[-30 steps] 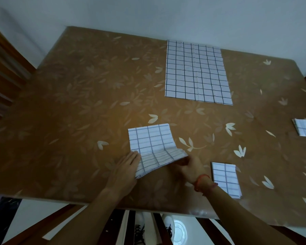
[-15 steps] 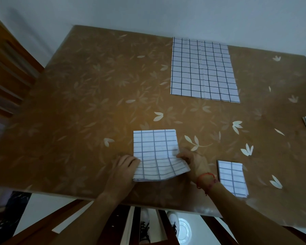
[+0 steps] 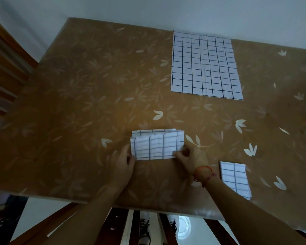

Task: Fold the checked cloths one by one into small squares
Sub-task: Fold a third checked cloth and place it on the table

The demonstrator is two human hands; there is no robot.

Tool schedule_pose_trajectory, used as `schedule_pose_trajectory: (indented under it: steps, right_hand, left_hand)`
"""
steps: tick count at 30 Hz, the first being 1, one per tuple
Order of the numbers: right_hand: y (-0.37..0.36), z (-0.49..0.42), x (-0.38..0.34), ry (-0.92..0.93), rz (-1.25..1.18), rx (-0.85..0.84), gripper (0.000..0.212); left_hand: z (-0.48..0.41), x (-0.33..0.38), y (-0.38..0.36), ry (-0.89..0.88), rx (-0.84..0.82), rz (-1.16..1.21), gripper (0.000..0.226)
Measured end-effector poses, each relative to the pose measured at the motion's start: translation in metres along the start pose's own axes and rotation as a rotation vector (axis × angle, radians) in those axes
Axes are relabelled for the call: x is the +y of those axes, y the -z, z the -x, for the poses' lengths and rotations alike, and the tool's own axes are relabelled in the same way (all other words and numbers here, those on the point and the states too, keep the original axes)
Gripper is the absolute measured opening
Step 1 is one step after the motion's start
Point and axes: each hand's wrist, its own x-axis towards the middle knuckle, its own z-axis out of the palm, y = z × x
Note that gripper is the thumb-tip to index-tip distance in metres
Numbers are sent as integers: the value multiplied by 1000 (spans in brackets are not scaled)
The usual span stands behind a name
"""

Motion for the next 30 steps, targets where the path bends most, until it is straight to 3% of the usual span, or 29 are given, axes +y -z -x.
schedule_pose_trajectory:
  steps: [2, 6, 9, 12, 18, 23, 30]
  right_hand:
    - [-11, -14, 6, 85, 3, 99, 37]
    - [-15, -22, 9, 118, 44, 132, 50]
    - [-19, -27, 13, 113, 68, 141, 60]
    - [-21, -28, 11, 114, 126, 162, 58]
    - [-45, -25, -3, 418, 341, 271, 51]
    - [-61, -31, -24, 594, 499, 169, 59]
    - [-97, -50, -41, 768, 671, 53, 58]
  left_hand:
    - [-3, 0, 0, 17, -3, -77, 32]
    - [-5, -7, -3, 12, -21, -226, 46]
    - [-4, -8, -4, -21, -6, -264, 50]
    - [-5, -6, 1, -112, 21, -303, 51]
    - [-23, -5, 5, -306, -119, -424, 56]
    - [-35, -6, 1, -376, -204, -573, 59]
    - [-38, -12, -5, -390, -266, -570, 69]
